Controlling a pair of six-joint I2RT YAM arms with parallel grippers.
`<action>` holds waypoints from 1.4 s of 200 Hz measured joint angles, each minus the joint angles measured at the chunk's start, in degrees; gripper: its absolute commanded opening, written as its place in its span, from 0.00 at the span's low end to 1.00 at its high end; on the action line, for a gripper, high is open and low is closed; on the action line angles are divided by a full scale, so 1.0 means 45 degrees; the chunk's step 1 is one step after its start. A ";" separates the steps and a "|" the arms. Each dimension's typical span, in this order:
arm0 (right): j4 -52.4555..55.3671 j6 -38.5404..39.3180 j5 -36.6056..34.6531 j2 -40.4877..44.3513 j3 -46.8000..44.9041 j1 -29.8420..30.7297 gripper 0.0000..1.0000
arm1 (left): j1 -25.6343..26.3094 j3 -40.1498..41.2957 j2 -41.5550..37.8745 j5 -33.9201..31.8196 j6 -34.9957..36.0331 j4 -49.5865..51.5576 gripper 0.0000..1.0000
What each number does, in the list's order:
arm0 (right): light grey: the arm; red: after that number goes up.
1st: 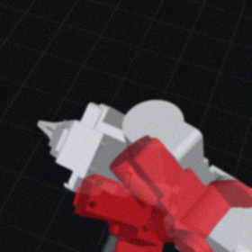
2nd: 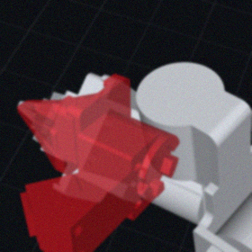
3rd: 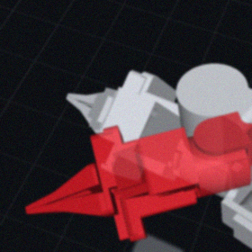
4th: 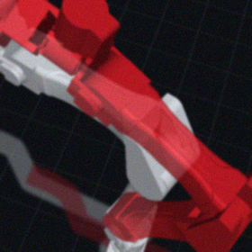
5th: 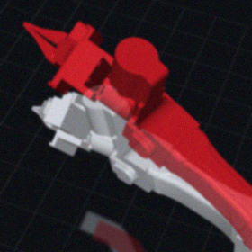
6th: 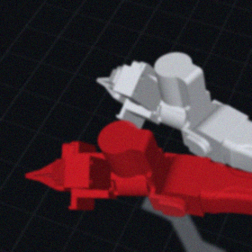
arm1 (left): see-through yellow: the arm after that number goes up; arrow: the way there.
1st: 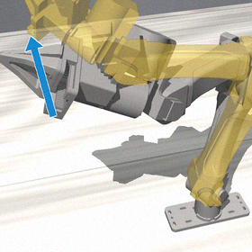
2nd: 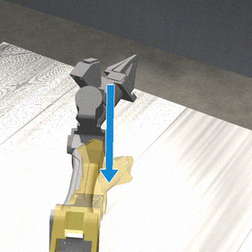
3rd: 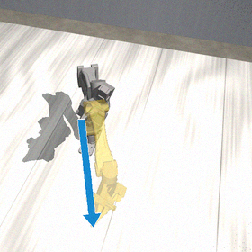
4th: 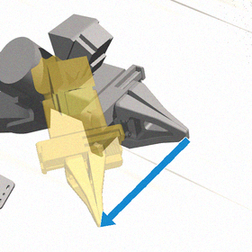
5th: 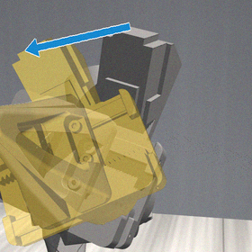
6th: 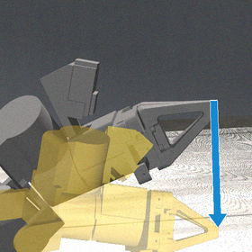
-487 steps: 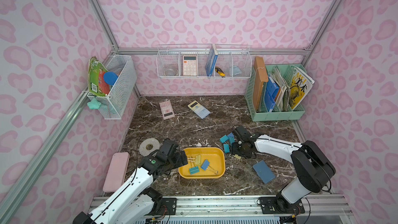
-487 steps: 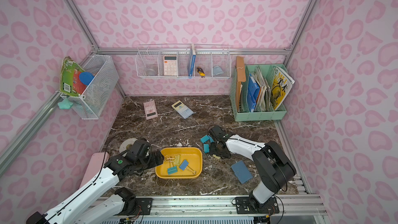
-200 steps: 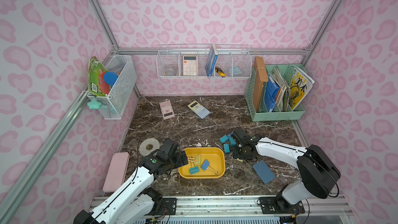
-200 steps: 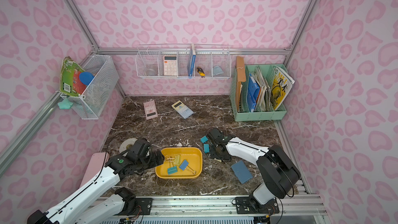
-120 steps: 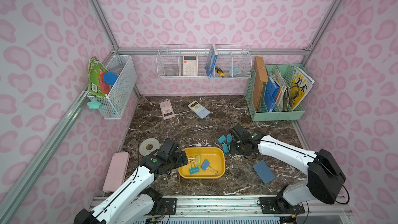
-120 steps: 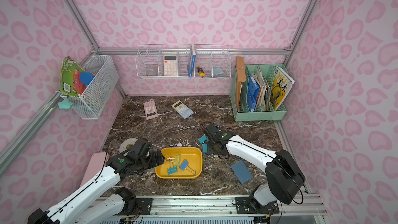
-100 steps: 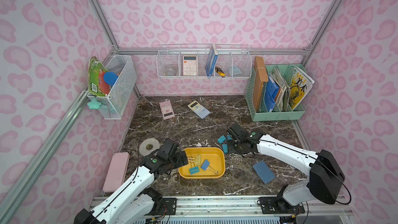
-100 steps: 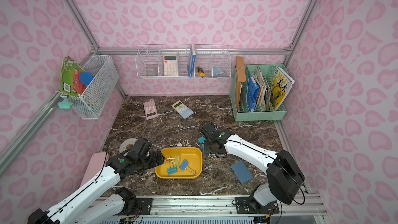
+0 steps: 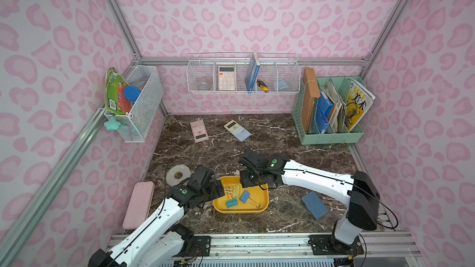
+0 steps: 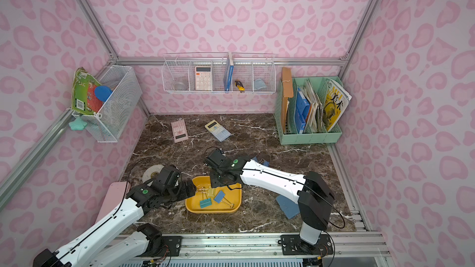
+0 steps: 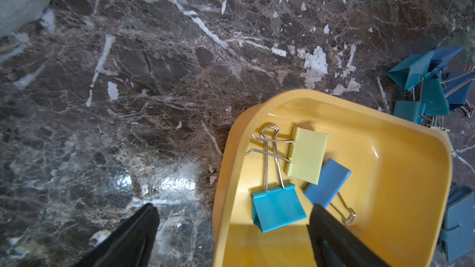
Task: Put the binder clips in the storage box
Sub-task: Place the binder clip in the storage box, then pick up the binder clip at the center of the board.
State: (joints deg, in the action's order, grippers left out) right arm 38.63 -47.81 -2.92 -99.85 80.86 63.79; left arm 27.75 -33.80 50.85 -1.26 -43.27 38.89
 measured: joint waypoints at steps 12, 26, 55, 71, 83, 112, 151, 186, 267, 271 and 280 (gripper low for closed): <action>-0.0272 -0.0029 0.0330 -0.0379 -0.0068 0.0291 0.48 | 0.0000 0.0000 0.0000 -0.0019 0.0000 0.0000 0.95; -0.0583 -0.0107 0.0675 -0.0699 -0.0384 0.0471 0.48 | 0.0000 0.0000 0.0000 -0.0019 0.0000 0.0000 0.95; -0.0986 -0.0311 0.0933 -0.1015 -0.1297 0.0389 0.64 | 0.0000 0.0000 0.0000 -0.0019 0.0000 0.0000 0.95; -0.1064 -0.0321 0.1030 -0.1049 -0.1418 0.0277 0.70 | 0.0000 0.0000 0.0000 -0.0019 0.0000 0.0000 0.95; -0.1166 -0.0321 0.1025 -0.0976 -0.1438 0.0165 0.75 | 0.0000 0.0000 0.0000 -0.0019 0.0000 0.0000 0.95; -0.1205 -0.0311 0.0874 -0.0262 -0.1627 -0.0053 0.81 | 0.0000 0.0000 0.0010 -0.0019 0.0000 0.0000 0.95; -0.0646 -0.0325 0.0160 0.1375 -0.2113 -0.0554 0.81 | 0.0000 0.0000 0.0068 -0.0015 0.0000 0.0000 0.95; -0.0452 -0.0413 -0.0578 0.4119 -0.4658 -0.2739 0.81 | 0.0000 -0.0010 0.0180 0.0029 0.0034 -0.0005 0.95; -0.0962 0.1758 -0.0738 0.4012 -0.6887 -0.5129 0.82 | 0.0000 -0.0015 0.0209 0.0034 0.0039 -0.0005 0.95; -0.1044 0.1860 -0.0733 0.3959 -0.6897 -0.5183 0.82 | 0.0000 -0.0015 0.0209 0.0034 0.0039 -0.0005 0.95; -0.1258 0.2127 -0.0738 0.3808 -0.6912 -0.5348 0.82 | 0.0000 -0.0015 0.0209 0.0034 0.0034 -0.0005 0.95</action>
State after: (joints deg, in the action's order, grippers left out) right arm 32.97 -38.24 -6.24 -82.72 49.76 39.72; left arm 27.75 -33.87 51.79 -1.10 -43.11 38.87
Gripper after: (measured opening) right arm 0.820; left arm 0.950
